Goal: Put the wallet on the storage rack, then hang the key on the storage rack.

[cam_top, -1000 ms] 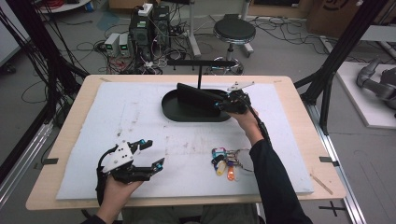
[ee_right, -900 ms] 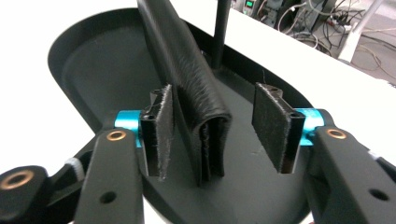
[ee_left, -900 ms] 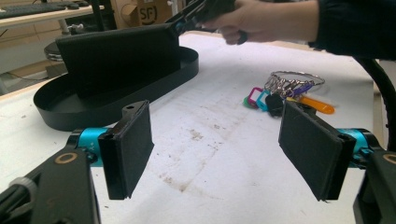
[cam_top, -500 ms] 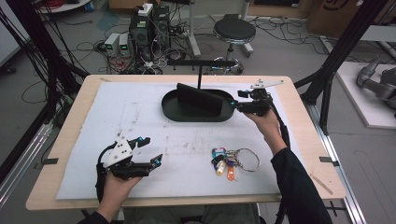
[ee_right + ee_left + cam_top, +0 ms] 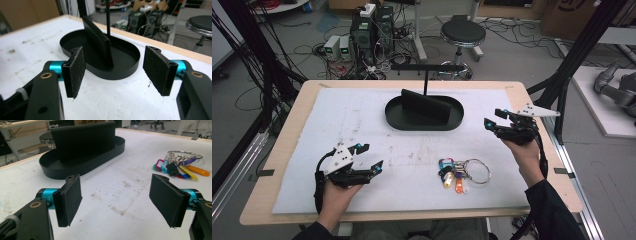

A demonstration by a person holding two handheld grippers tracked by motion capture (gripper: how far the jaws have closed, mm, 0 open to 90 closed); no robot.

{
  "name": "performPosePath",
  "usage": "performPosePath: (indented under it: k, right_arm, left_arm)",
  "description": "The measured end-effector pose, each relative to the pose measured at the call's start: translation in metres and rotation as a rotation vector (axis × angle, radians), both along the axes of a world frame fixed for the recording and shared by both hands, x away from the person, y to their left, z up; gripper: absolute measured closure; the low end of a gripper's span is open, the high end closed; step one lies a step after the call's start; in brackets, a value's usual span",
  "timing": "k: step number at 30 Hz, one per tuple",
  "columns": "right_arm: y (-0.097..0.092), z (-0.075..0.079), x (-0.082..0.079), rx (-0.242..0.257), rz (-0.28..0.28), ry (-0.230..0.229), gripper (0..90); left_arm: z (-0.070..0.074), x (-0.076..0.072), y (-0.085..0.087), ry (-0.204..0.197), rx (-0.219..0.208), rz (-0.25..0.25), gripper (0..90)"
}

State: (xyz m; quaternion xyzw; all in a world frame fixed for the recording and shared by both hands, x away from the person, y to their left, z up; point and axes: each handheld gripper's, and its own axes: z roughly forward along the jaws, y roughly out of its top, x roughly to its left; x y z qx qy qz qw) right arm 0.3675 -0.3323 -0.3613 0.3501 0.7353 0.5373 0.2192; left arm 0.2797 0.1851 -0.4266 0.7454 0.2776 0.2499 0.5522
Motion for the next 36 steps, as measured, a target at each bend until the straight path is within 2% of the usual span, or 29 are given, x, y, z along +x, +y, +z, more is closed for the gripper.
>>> performPosePath:
  k: [7, 11, 14, 24, 31, 36]
  right_arm:
    - [-0.011, -0.012, -0.022, 0.01, -0.066, -0.006, 33.3]
    - [-0.016, -0.02, -0.028, 0.003, -0.093, -0.016, 32.9]
    - [-0.018, -0.025, -0.03, -0.004, -0.104, -0.006, 32.8]
    - [-0.023, -0.026, -0.034, -0.028, -0.121, 0.001, 31.3]
    - [-0.024, -0.028, -0.035, -0.023, -0.133, -0.003, 31.5]
    - [-0.024, -0.024, -0.038, -0.014, -0.129, -0.022, 31.3]
  left_arm:
    - [0.001, 0.004, 0.007, -0.011, -0.003, 0.045, 25.8]
    - [0.002, 0.006, 0.01, -0.005, -0.001, 0.09, 25.8]
    - [0.002, 0.008, 0.011, -0.007, -0.011, 0.1, 25.8]
    - [0.001, 0.013, 0.004, -0.003, 0.004, 0.085, 25.8]
    - [0.002, 0.012, 0.007, -0.007, -0.001, 0.096, 25.8]
    - [0.002, 0.012, 0.011, -0.013, -0.003, 0.107, 25.8]
